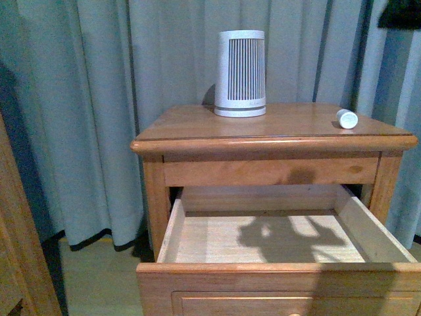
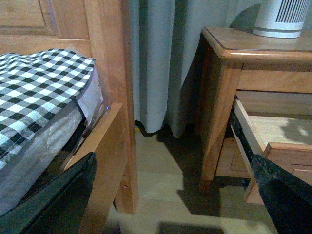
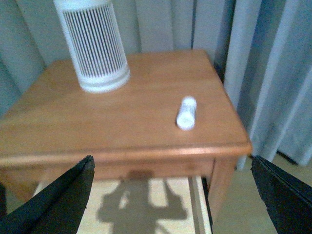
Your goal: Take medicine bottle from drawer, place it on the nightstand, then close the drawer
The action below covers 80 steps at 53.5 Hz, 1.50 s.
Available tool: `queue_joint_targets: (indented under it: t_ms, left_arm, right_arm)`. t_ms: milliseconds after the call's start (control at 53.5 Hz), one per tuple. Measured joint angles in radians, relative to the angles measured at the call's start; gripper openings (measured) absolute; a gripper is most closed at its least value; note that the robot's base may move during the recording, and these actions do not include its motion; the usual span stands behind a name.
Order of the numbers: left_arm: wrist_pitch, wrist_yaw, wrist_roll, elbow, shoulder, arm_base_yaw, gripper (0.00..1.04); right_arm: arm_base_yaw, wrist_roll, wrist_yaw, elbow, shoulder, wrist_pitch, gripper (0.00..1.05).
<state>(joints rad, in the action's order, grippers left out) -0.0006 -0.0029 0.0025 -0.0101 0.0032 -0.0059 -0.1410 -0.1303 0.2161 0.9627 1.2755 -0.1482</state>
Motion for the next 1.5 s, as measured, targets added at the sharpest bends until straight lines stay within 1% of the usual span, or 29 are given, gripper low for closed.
queue_joint_targets:
  t_ms: [75,112,206,299,374,411,486,617,692,767,972,1103,1253,1328,1496]
  left_arm:
    - [0.000,0.000,0.000,0.000,0.000,0.000,0.98]
    - [0.000,0.000,0.000,0.000,0.000,0.000,0.98]
    - [0.000,0.000,0.000,0.000,0.000,0.000,0.98]
    - [0.000,0.000,0.000,0.000,0.000,0.000,0.98]
    - [0.000,0.000,0.000,0.000,0.000,0.000,0.98]
    - [0.000,0.000,0.000,0.000,0.000,0.000,0.98]
    - [0.000,0.000,0.000,0.000,0.000,0.000,0.98]
    - [0.000,0.000,0.000,0.000,0.000,0.000,0.98]
    - [0.000,0.000,0.000,0.000,0.000,0.000,0.98]
    - [0.000,0.000,0.000,0.000,0.000,0.000,0.98]
    - [0.000,0.000,0.000,0.000,0.000,0.000,0.98]
    - [0.000,0.000,0.000,0.000,0.000,0.000,0.98]
    - [0.000,0.000,0.000,0.000,0.000,0.000,0.98]
    - [0.000,0.000,0.000,0.000,0.000,0.000,0.98]
    - [0.000,0.000,0.000,0.000,0.000,0.000,0.98]
  right_arm:
    - [-0.008,-0.030,-0.010,-0.166,-0.120,0.031,0.98]
    - [-0.017,-0.037,0.002,-0.256,-0.178,0.031,0.98]
    - [-0.037,-0.062,0.002,-0.407,-0.274,0.038,0.98]
    - [-0.054,-0.080,0.013,-0.546,-0.315,-0.021,0.98]
    - [-0.063,-0.083,0.051,-0.652,-0.271,-0.133,0.98]
    - [-0.066,-0.086,0.060,-0.710,-0.196,-0.232,0.98]
    - [-0.075,-0.086,0.080,-0.748,-0.083,-0.363,0.98]
    - [-0.095,-0.074,0.096,-0.749,0.130,-0.592,0.98]
    - [-0.097,-0.058,0.104,-0.724,0.278,-0.725,0.98]
    - [-0.097,-0.048,0.103,-0.684,0.394,-0.803,0.98]
    - [-0.090,0.001,0.103,-0.531,0.629,-0.912,0.98]
    - [-0.068,0.039,0.101,-0.362,0.756,-0.903,0.98]
    - [-0.042,0.078,0.101,-0.145,0.871,-0.843,0.98]
    - [-0.026,0.097,0.085,0.010,0.952,-0.786,0.98]
    - [-0.002,0.126,0.069,0.221,1.060,-0.709,0.98]
